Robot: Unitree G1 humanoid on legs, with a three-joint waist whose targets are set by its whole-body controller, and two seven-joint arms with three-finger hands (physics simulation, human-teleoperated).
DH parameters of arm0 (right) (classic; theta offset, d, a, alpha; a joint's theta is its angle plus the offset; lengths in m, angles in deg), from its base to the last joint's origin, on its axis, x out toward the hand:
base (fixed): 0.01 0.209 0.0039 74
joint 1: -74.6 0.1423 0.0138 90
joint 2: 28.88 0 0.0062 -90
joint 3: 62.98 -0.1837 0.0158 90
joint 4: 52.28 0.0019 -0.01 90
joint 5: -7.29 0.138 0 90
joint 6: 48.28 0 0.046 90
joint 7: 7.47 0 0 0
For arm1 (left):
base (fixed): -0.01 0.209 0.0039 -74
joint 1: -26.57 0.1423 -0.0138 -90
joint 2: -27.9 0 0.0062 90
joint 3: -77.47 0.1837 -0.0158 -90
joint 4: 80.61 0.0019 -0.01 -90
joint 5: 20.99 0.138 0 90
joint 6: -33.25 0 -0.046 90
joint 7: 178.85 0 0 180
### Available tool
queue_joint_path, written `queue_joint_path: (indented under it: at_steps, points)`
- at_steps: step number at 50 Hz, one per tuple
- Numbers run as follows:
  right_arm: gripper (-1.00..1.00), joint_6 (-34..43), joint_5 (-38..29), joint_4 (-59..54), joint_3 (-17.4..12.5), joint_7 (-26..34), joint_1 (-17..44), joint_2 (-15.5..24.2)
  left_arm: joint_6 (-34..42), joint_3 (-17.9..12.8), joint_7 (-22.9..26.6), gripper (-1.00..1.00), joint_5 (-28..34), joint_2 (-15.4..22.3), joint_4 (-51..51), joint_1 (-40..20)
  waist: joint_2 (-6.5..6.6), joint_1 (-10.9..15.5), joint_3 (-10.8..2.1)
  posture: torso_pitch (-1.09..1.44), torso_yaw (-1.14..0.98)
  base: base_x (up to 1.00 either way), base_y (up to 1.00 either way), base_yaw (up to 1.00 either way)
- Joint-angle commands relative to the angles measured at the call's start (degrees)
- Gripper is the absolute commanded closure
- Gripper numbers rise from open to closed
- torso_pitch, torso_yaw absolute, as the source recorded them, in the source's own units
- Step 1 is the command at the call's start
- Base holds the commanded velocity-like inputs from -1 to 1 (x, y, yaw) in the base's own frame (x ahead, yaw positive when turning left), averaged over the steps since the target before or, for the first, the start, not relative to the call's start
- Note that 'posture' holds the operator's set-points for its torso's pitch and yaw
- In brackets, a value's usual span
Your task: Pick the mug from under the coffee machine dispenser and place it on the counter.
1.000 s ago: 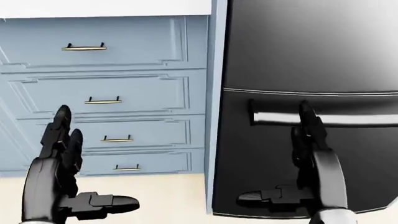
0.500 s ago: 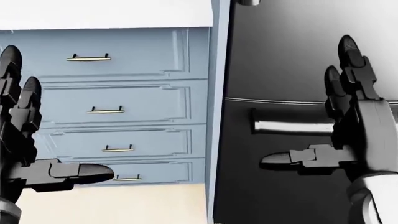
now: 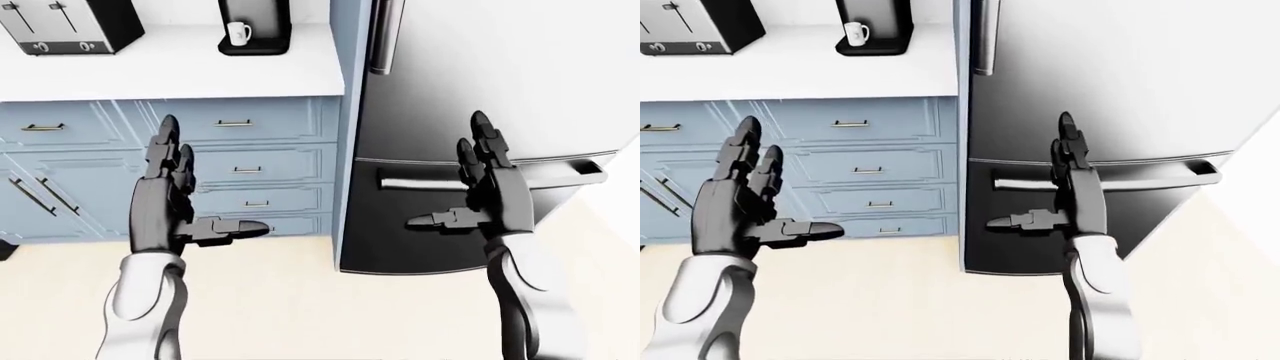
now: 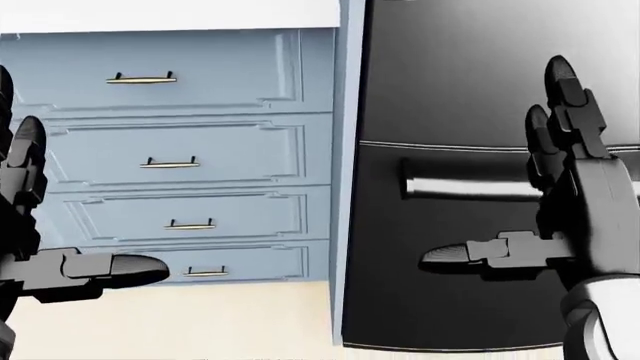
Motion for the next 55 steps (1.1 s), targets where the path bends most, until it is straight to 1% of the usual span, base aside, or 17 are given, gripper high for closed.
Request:
queue_joint_path:
  at_steps: [1, 4, 5, 12, 18, 19, 23, 28, 29, 30, 32, 37, 39, 40, 49, 53, 55]
  points:
    - [-1.00, -1.8, -0.2, 2.1, -0.2, 0.0, 1.2, 0.4, -1.6, -0.2, -0.1, -1.00, 0.0, 0.4, -2.0, -1.1, -0.04, 0.0, -0.93, 0.00, 0.00, 0.03, 0.01, 0.00]
    - [-1.00, -1.5, -0.3, 2.4, -0.2, 0.1, 1.4, 0.4, -0.8, -0.2, -0.1, -1.00, 0.2, 0.7, -2.6, -1.6, 0.03, 0.0, -0.88, 0.00, 0.00, 0.04, 0.02, 0.00]
    - [-1.00, -1.4, -0.4, 2.4, -0.3, 0.1, 1.5, 0.4, -0.7, -0.2, -0.1, -1.00, 0.1, 0.6, -2.7, -1.6, 0.24, -0.1, -2.06, 0.00, 0.00, 0.07, 0.02, 0.00]
    - [-1.00, -1.6, -0.7, 2.4, -0.2, 0.4, 1.3, 0.4, -0.3, -0.3, 0.1, -1.00, 0.4, 0.8, -3.0, -1.7, 0.23, -0.4, 0.05, 0.00, 0.00, 0.12, 0.06, 0.00]
    - [-1.00, -2.1, -1.1, 2.2, -0.2, 0.7, 1.0, 0.3, 0.1, -0.4, 0.2, -1.00, 0.3, 0.7, -3.2, -1.8, 3.81, -0.2, 0.55, 0.00, 0.00, 0.17, 0.12, 0.00]
    - [-1.00, -2.0, -1.1, 2.3, -0.2, 0.7, 1.0, 0.4, 0.2, -0.5, 0.2, -1.00, 0.2, 0.7, -3.3, -1.8, 2.44, -0.2, 0.31, 0.00, 0.00, 0.18, 0.14, 0.00]
    - [-1.00, -1.9, -1.1, 2.4, -0.3, 0.7, 1.1, 0.3, 0.2, -0.6, 0.1, -1.00, 0.1, 0.8, -3.3, -1.8, 2.06, -0.4, -0.11, 0.00, 0.00, 0.18, 0.18, 0.00]
    - [-1.00, -1.8, -1.2, 2.6, -0.3, 0.8, 1.0, 0.3, 0.3, -0.7, 0.1, -1.00, 0.0, 0.9, -3.4, -1.8, -3.24, 0.0, 0.27, 0.00, 0.00, 0.19, 0.23, 0.00]
    - [-1.00, -1.9, -1.2, 2.5, -0.3, 0.8, 1.0, 0.3, 0.3, -0.7, 0.1, -1.00, 0.0, 0.9, -3.4, -1.8, -1.09, -0.7, 0.19, 0.00, 0.00, 0.18, 0.23, 0.00]
    - [-1.00, -2.1, -1.3, 2.4, -0.2, 0.8, 1.0, 0.3, 0.1, -0.8, 0.1, -1.00, 0.0, 0.9, -3.3, -1.6, -2.37, -0.3, 0.06, 0.00, 0.00, 0.19, 0.23, 0.00]
    - [-1.00, -2.0, -1.3, 2.5, -0.2, 0.9, 0.9, 0.2, 0.1, -0.7, 0.0, -1.00, 0.1, 0.8, -3.2, -1.7, -2.70, -0.6, -0.28, 0.00, 0.00, 0.18, 0.23, 0.00]
    - [-1.00, -2.0, -1.2, 2.5, -0.4, 0.9, 0.9, 0.3, 0.2, -0.7, 0.0, -1.00, 0.1, 0.9, -3.4, -1.7, 0.22, -1.0, 0.61, 0.00, 0.00, 0.18, 0.23, 0.00]
    - [-1.00, -1.8, -1.2, 2.5, -0.4, 0.9, 1.1, 0.3, 0.3, -0.8, 0.0, -1.00, 0.0, 0.9, -3.4, -1.7, 2.95, -1.3, -0.04, 0.00, 0.00, 0.18, 0.23, 0.00]
    - [-1.00, -1.9, -1.2, 2.6, -0.3, 0.9, 0.9, 0.3, 0.1, -0.8, 0.1, -1.00, 0.0, 0.8, -3.4, -1.5, 5.44, -1.3, -0.94, 0.00, 0.00, 0.19, 0.23, 0.00]
    - [-1.00, -1.6, -1.3, 2.7, -0.4, 0.9, 1.2, 0.4, 0.4, -1.0, 0.0, -1.00, -0.2, 1.0, -3.6, -1.7, 0.78, 0.0, 0.36, 0.00, 0.00, 0.18, 0.23, 0.00]
    - [-1.00, -1.4, -1.3, 2.6, -0.4, 0.9, 1.5, 0.5, 0.8, -1.0, -0.1, -1.00, -0.3, 1.1, -3.9, -2.0, -3.64, 0.2, -0.31, 0.00, 0.00, 0.18, 0.23, 0.00]
    - [-1.00, -1.2, -1.2, 3.2, -0.4, 0.9, 1.2, 0.4, 1.3, -1.1, -0.2, -1.00, -0.4, 1.1, -4.1, -2.3, -2.37, -0.5, -0.08, 0.00, 0.00, 0.18, 0.23, 0.00]
